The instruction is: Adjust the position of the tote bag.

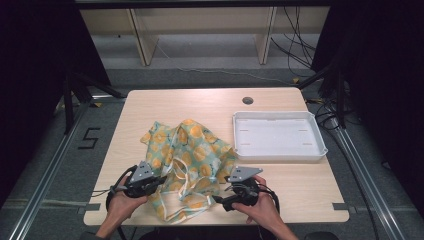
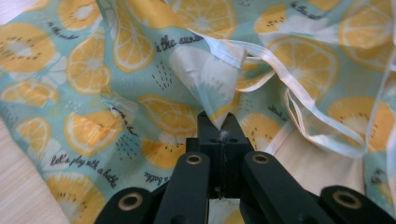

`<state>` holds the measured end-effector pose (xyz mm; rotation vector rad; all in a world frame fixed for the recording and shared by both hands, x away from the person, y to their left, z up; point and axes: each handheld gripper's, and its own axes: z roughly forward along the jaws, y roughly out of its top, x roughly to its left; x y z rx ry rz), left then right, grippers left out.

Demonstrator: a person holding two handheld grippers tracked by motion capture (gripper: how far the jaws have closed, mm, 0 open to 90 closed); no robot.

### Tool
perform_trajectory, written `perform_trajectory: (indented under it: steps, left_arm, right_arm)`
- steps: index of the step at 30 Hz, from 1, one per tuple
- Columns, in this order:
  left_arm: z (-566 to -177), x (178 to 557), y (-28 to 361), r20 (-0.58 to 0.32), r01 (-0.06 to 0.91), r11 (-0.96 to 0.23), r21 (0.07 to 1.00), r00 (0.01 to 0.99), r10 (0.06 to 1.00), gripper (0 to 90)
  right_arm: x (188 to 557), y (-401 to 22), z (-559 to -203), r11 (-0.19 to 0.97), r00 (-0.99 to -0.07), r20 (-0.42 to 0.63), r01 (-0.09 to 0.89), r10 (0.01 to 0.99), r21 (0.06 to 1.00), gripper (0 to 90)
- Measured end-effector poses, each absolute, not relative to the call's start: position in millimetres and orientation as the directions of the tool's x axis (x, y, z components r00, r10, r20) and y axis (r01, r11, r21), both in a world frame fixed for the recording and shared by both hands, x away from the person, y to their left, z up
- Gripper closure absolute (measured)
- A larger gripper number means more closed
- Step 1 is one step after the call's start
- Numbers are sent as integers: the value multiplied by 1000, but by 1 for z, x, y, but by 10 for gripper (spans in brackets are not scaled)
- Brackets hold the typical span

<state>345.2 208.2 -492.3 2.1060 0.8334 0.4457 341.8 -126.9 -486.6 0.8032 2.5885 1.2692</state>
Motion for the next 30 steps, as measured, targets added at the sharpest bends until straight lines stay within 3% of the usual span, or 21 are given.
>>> perform_trajectory:
  steps: [4,5,6,9,11,15,20,24,30]
  left_arm:
    - [-491,339,202,19,405,-461,789,734,679,898]
    - [-490,338,200,36,388,-480,787,748,663,898]
    - [-491,335,196,5,403,-443,801,735,678,898]
    - [-490,333,196,24,397,-467,790,741,671,898]
    - [-489,330,195,19,391,-469,792,752,659,897]
    - [-487,325,195,21,382,-460,802,750,661,897]
    - [-484,320,201,22,379,-454,806,748,664,893]
    - [-478,316,211,-17,399,-374,837,702,712,886]
    - [-479,316,225,-24,410,-356,840,683,730,870]
  right_arm:
    - [349,-110,-488,521,-847,64,383,529,763,287]
    - [354,-105,-488,538,-839,14,361,544,762,468]
    - [358,-104,-488,548,-828,-9,363,561,754,528]
    - [369,-107,-488,580,-812,-79,341,578,740,713]
    - [374,-113,-487,590,-805,-104,333,584,735,785]
    - [383,-125,-481,599,-798,-145,304,585,741,846]
    - [387,-138,-475,614,-777,-189,297,601,731,855]
    - [390,-147,-474,612,-779,-175,309,602,728,832]
    - [380,-152,-472,602,-769,-159,335,620,725,478]
